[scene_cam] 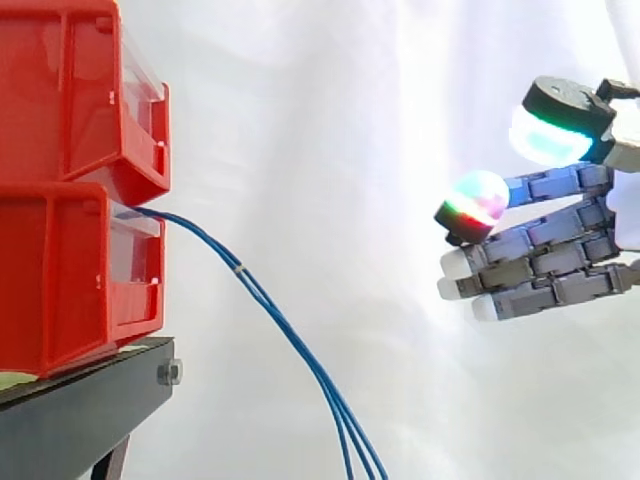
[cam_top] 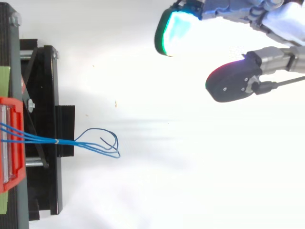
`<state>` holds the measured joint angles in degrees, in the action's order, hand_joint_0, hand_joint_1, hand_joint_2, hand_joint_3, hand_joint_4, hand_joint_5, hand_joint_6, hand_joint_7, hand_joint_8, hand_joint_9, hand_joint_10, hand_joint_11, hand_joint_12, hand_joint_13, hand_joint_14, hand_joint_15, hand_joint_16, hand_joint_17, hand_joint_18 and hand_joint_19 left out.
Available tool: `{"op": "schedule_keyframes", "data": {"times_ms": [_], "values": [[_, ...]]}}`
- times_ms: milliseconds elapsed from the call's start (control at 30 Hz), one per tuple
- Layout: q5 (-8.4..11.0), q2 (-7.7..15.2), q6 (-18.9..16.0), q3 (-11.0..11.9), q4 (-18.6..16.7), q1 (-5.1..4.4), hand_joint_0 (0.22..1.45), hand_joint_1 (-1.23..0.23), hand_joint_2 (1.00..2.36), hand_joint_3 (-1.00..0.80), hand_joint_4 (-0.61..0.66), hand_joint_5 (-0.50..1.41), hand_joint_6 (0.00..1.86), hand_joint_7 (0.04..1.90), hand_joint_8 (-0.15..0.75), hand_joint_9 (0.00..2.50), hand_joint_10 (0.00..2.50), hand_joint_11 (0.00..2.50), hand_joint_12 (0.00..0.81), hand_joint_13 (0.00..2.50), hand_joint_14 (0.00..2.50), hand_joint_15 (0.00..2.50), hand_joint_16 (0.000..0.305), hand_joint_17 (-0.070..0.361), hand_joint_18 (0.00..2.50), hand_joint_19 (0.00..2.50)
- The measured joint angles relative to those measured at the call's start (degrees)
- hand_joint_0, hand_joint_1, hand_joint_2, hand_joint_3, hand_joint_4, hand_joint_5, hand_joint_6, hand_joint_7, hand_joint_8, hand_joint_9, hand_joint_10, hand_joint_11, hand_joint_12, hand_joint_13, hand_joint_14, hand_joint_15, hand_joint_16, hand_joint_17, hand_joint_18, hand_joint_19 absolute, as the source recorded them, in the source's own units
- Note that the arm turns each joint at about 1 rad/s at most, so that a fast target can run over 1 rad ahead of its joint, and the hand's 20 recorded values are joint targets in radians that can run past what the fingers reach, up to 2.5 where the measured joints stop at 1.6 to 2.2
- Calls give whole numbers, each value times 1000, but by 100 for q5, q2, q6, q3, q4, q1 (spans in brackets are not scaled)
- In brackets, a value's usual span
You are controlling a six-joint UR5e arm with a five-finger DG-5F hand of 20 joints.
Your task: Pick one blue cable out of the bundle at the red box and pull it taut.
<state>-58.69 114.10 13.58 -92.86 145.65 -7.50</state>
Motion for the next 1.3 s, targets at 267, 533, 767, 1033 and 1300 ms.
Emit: {"op": "schedule_keyframes", "data": {"times_ms": [267,533,767,1033,1300], "values": [[557,217,431,54,-405,-240,530,-720,1002,-468,241,-136,501,1193,338,421,10,479,402,142,2,76,63,141,160,210],[604,755,251,434,-596,-346,527,-713,1001,-476,252,-136,501,1182,340,422,13,477,404,144,2,78,63,142,160,221],[576,1258,18,953,-571,-386,524,-706,1001,-480,256,-137,502,1174,341,424,10,475,405,144,2,78,63,143,166,221],[587,1481,121,1266,-605,-513,524,-705,1001,-485,261,-133,502,1174,343,434,10,470,407,149,2,78,64,143,170,218],[701,1498,461,1291,-999,-686,526,-729,1001,-485,268,-130,502,1163,350,472,10,442,414,187,0,56,64,145,222,183]]}}
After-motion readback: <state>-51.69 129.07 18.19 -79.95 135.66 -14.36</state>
